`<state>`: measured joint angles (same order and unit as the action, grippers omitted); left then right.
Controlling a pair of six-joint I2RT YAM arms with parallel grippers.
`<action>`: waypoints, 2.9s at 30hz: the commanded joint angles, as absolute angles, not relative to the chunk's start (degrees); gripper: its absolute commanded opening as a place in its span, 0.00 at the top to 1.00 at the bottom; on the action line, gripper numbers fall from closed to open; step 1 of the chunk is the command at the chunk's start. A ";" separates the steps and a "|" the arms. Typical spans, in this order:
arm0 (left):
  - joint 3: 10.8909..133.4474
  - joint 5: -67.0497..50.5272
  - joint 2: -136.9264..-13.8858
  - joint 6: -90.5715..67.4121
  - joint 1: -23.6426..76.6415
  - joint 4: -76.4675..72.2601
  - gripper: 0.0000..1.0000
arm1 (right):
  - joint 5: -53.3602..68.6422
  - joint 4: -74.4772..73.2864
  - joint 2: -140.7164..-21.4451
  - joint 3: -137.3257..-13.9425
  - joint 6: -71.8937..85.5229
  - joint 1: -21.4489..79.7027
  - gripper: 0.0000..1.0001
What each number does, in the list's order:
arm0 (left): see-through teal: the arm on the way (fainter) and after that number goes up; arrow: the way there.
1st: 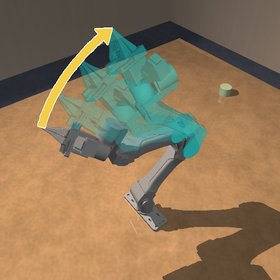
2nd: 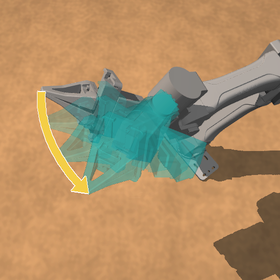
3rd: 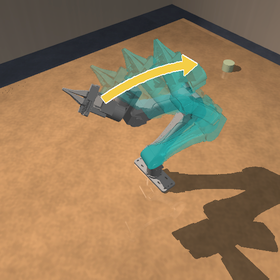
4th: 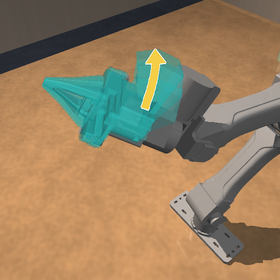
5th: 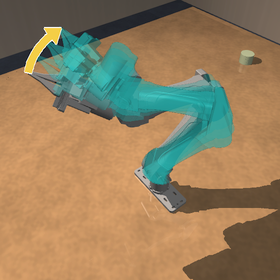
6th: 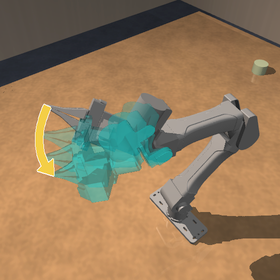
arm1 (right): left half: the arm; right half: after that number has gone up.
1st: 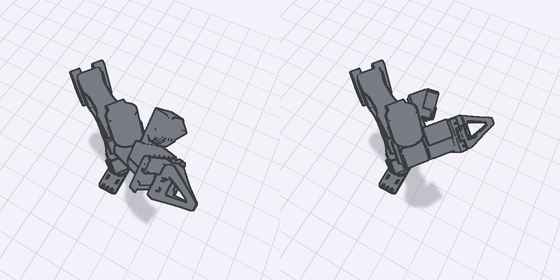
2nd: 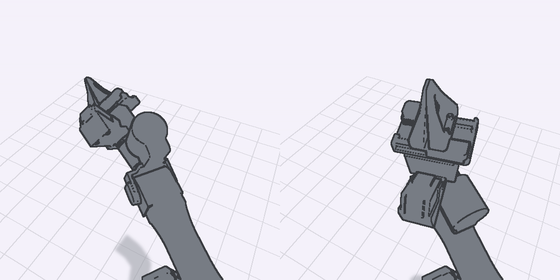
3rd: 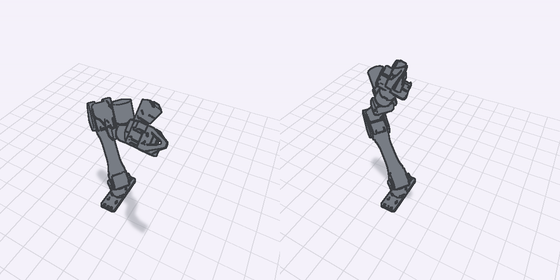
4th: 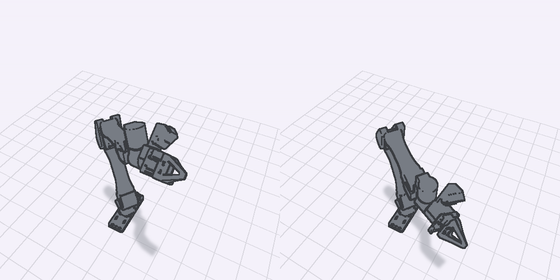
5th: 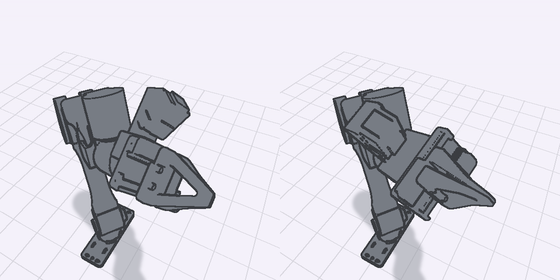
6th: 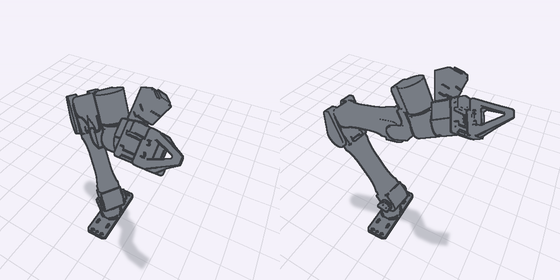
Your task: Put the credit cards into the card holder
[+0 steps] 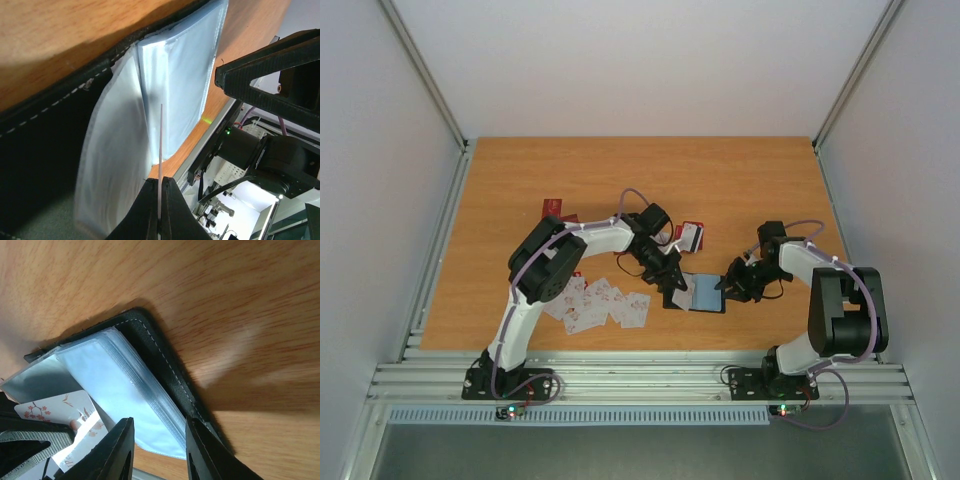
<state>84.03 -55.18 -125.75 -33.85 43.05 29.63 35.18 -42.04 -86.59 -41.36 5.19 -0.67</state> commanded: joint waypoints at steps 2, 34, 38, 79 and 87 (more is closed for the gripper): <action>86.75 -55.43 -128.15 -32.28 43.92 31.70 1.00 | 36.12 -40.80 -87.75 -40.66 4.57 -0.89 0.70; 87.72 -56.02 -129.77 -34.44 44.12 24.96 1.00 | 37.16 -39.46 -92.11 -39.99 3.04 -0.88 0.76; 87.46 -56.09 -129.64 -35.05 44.17 23.30 1.00 | 37.26 -39.54 -92.52 -40.07 2.85 -0.89 0.77; 84.43 -51.77 -129.21 -36.49 44.20 15.73 1.00 | 38.09 -39.47 -94.05 -40.01 2.83 -0.90 0.82; 83.79 -51.43 -128.94 -38.64 44.14 14.51 1.00 | 39.23 -38.15 -93.96 -39.48 4.50 -0.89 0.84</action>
